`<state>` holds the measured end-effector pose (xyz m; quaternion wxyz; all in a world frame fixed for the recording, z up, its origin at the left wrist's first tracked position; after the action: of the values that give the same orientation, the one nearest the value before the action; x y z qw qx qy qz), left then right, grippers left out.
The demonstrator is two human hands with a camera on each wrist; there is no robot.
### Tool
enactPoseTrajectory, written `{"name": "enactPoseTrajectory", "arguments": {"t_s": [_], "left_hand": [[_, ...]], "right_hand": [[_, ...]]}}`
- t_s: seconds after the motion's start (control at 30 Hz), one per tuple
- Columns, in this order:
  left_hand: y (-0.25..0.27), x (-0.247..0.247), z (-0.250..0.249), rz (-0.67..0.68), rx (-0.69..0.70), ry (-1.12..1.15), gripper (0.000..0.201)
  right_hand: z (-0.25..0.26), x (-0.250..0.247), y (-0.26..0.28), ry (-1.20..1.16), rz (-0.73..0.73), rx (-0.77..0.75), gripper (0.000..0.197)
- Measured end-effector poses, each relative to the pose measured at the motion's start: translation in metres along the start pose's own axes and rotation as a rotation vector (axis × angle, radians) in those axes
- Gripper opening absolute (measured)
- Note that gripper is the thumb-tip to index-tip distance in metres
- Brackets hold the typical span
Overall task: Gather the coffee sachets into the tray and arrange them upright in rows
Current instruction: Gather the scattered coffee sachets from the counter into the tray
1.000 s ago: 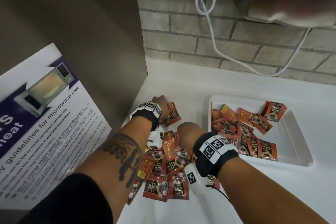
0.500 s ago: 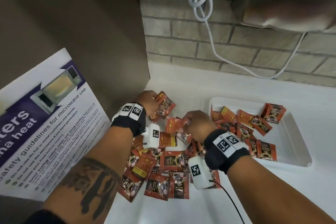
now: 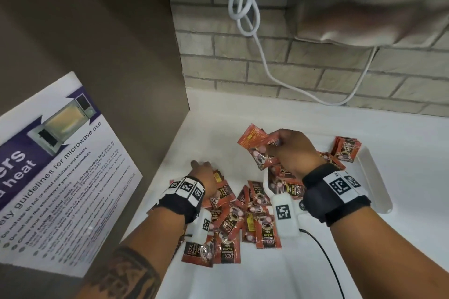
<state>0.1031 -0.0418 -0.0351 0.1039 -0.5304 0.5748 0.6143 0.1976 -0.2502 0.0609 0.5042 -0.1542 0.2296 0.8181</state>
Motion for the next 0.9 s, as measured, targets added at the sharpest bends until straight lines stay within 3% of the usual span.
{"name": "enactPoseTrajectory", "arguments": {"t_s": [0.27,0.43,0.6,0.67,0.77,0.83,0.9], "left_hand": [[-0.005,-0.001,-0.001,-0.042,-0.045,-0.057,0.080],[0.000,-0.012,-0.005,-0.060,0.039,-0.080,0.057],[0.010,-0.049,-0.002,-0.164,0.058,0.015,0.039],[0.017,-0.066,-0.012,-0.227,0.110,0.112,0.032],[0.029,-0.075,-0.048,-0.277,0.292,0.287,0.030],[0.037,-0.068,-0.080,-0.265,0.405,0.378,0.030],[0.039,-0.054,-0.110,-0.236,0.475,0.428,0.027]], "right_hand": [[-0.022,-0.037,0.022,-0.091,-0.047,0.031,0.015],[-0.055,-0.058,0.030,-0.053,-0.108,0.104,0.014],[-0.091,-0.055,0.026,0.142,-0.006,0.180,0.015],[-0.098,-0.049,0.028,0.195,0.022,0.194,0.009],[-0.104,-0.041,0.031,0.307,0.033,0.195,0.028],[-0.108,-0.038,0.030,0.389,0.047,0.195,0.009],[-0.111,-0.036,0.029,0.454,0.065,0.175,0.042]]}}
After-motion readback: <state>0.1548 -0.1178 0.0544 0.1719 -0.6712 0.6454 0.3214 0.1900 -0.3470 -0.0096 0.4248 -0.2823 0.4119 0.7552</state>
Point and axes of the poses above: each hand's wrist, its own y-axis away from the middle knuckle, its own x-axis out of the palm, z = x × y, the point moved 6 cm from there along -y, towards the middle knuckle, and after that the axes turned 7 degrees about z, right-handed, at the moved point
